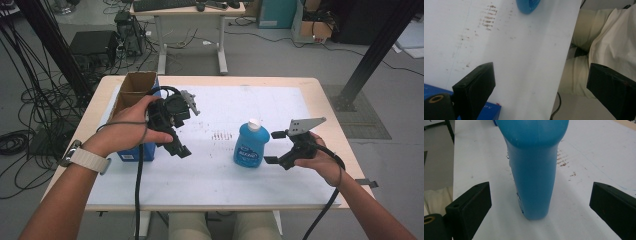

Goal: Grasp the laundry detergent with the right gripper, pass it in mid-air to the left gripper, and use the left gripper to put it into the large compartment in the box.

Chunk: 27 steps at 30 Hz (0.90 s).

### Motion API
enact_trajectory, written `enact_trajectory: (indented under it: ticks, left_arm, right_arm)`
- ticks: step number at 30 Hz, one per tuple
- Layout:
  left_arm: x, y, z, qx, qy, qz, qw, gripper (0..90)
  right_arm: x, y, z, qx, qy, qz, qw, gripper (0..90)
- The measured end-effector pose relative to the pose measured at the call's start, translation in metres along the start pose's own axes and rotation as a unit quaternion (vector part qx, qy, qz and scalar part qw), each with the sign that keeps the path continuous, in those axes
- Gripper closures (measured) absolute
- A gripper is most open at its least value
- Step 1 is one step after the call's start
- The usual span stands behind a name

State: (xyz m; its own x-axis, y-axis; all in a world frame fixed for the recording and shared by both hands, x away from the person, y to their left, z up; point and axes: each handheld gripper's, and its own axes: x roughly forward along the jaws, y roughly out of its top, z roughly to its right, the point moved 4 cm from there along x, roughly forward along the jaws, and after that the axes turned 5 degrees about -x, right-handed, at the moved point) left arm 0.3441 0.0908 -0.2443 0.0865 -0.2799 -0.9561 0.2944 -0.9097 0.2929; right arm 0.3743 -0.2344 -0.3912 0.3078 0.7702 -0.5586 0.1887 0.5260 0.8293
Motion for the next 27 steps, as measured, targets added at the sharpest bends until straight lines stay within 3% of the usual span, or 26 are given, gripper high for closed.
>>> enact_trajectory:
  ticks: [27]
  left_arm:
    - [0.0001,-0.0014,-0.0004,-0.002,0.002,0.000,1.0000,8.6]
  right_arm:
    - [0.0016,0.0003,-0.0005,-0.001,0.003,0.000,1.0000,4.2]
